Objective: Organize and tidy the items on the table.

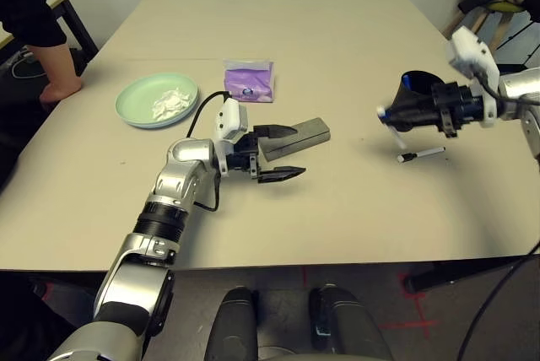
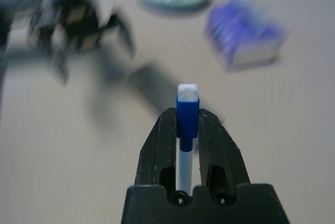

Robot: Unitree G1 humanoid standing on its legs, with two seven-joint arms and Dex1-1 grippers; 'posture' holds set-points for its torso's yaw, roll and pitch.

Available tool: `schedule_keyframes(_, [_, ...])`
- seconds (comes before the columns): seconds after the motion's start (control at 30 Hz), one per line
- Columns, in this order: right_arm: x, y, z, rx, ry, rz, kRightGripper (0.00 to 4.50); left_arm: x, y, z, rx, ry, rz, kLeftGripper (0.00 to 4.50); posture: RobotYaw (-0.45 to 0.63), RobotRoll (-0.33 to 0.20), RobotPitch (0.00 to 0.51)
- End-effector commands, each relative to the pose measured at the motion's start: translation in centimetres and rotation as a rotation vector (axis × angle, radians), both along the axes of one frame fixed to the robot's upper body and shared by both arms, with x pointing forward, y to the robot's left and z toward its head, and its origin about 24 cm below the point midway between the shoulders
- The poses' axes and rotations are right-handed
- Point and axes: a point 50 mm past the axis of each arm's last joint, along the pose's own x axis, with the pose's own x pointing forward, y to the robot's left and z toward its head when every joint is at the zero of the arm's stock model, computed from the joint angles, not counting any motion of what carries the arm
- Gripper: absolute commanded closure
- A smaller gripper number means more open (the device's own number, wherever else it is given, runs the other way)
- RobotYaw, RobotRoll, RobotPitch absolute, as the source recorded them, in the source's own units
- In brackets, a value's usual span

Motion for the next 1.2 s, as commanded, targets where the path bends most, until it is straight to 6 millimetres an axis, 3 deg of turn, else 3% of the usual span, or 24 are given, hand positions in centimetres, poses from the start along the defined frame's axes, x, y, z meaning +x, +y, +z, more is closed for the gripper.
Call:
schedule_keyframes(0.03, [0.3, -0.1, 1.9, 0.159, -0.097, -0.104, 4.09, 0.1, -0.1, 0.3, -0.031, 0.005, 0.023, 0.00, 0.14, 0.000, 0.069])
schedule_keyframes(0.43, [1.5, -0.7, 3.8, 0.496, -0.253, -0.425, 4.09, 0.9, 0.3, 1.0, -0.048, -0.025, 0.099, 0.00, 0.14, 0.000, 0.071])
schedule_keyframes(0.63, [2.8, -3.0, 4.5, 0.393, -0.339, -0.801, 4.09, 1.0, 0.3, 0.9, -0.034, -0.032, 0.115, 0.00, 0.14, 0.000, 0.072])
schedule_keyframes(0.77, [3.5, -4.0, 3.6, 0.309, -0.277, -0.997, 4.09, 1.2, 0.3, 0.9, -0.033, -0.034, 0.118, 0.00, 0.14, 0.000, 0.072])
schedule_keyframes(1.2, [3.6, -3.5, 1.0, 0.264, -0.112, -1.097, 4.09, 1.2, 0.4, 1.0, -0.027, -0.031, 0.118, 0.00, 0.14, 0.000, 0.073])
